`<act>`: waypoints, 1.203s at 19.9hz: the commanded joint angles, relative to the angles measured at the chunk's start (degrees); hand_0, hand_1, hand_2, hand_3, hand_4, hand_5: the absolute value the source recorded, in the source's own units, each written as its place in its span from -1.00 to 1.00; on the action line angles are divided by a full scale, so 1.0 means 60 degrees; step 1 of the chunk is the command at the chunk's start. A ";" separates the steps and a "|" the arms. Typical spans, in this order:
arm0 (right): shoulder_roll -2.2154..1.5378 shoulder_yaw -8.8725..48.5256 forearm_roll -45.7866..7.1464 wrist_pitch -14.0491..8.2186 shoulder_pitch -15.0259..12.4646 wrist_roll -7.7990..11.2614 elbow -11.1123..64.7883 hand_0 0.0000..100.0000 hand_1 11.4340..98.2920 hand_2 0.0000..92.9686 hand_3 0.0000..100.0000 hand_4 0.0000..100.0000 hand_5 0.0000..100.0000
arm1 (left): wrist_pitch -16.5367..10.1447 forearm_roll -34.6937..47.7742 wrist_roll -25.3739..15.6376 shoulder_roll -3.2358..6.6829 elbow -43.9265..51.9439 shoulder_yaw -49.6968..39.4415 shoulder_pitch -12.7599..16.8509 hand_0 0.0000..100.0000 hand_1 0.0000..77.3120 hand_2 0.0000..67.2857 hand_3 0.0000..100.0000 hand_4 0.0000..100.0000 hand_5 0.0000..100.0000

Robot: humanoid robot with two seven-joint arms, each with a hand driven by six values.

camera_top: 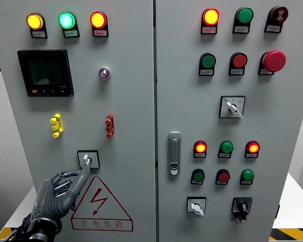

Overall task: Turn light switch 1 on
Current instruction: 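Raise the left hand toward the white rotary switch on the left door, then place the left hand's fingers against the white rotary switch knob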

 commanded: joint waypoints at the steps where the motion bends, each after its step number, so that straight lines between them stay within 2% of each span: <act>1: 0.0006 0.0000 0.0000 -0.0001 0.0000 0.0000 0.0000 -1.00 -0.81 -1.00 -0.61 -0.61 -0.79 | 0.0009 0.0252 0.0109 -0.0009 0.0028 -0.0011 -0.0059 -1.00 0.43 0.26 0.79 1.00 0.93; 8: -0.0009 0.0000 0.0000 -0.0001 0.0000 0.0000 0.0000 -1.00 -0.81 -1.00 -0.61 -0.61 -0.79 | 0.0038 0.0311 0.0505 0.0005 0.0102 -0.0011 -0.0337 -1.00 0.50 0.28 0.80 1.00 0.95; 9: 0.0006 0.0000 0.0000 -0.0015 0.0000 0.0000 0.0000 -1.00 -0.81 -1.00 -0.61 -0.61 -0.79 | 0.0038 0.0311 0.0578 0.0005 0.0102 -0.0011 -0.0366 -1.00 0.52 0.28 0.81 1.00 0.97; 10: -0.0009 0.0000 0.0000 -0.0015 0.0000 0.0000 0.0000 -1.00 -0.81 -1.00 -0.61 -0.61 -0.79 | 0.0111 0.0311 0.0622 0.0005 0.0102 -0.0011 -0.0439 -1.00 0.55 0.29 0.81 1.00 0.99; 15: 0.0006 0.0000 0.0000 -0.0001 0.0000 0.0000 0.0000 -1.00 -0.82 -1.00 -0.61 -0.61 -0.79 | 0.0448 0.0326 0.0827 0.0005 0.0262 0.0033 -0.0747 -1.00 0.59 0.30 0.81 1.00 1.00; 16: -0.0009 0.0000 0.0000 -0.0015 0.0000 0.0000 0.0000 -1.00 -0.81 -1.00 -0.61 -0.61 -0.79 | 0.0448 0.0326 0.0842 0.0005 0.0306 0.0033 -0.0762 -1.00 0.59 0.31 0.81 1.00 1.00; 20: 0.0006 0.0000 0.0000 -0.0001 0.0000 0.0000 0.0000 -1.00 -0.83 -1.00 -0.61 -0.61 -0.79 | 0.0463 0.0326 0.1032 0.0005 0.0438 0.0164 -0.0850 -1.00 0.60 0.31 0.81 1.00 1.00; 24: -0.0009 0.0015 0.0000 -0.0001 0.0000 0.0000 0.0000 -1.00 -0.81 -1.00 -0.61 -0.61 -0.79 | 0.0463 0.0326 0.1105 0.0005 0.0497 0.0194 -0.0923 -1.00 0.63 0.31 0.81 1.00 1.00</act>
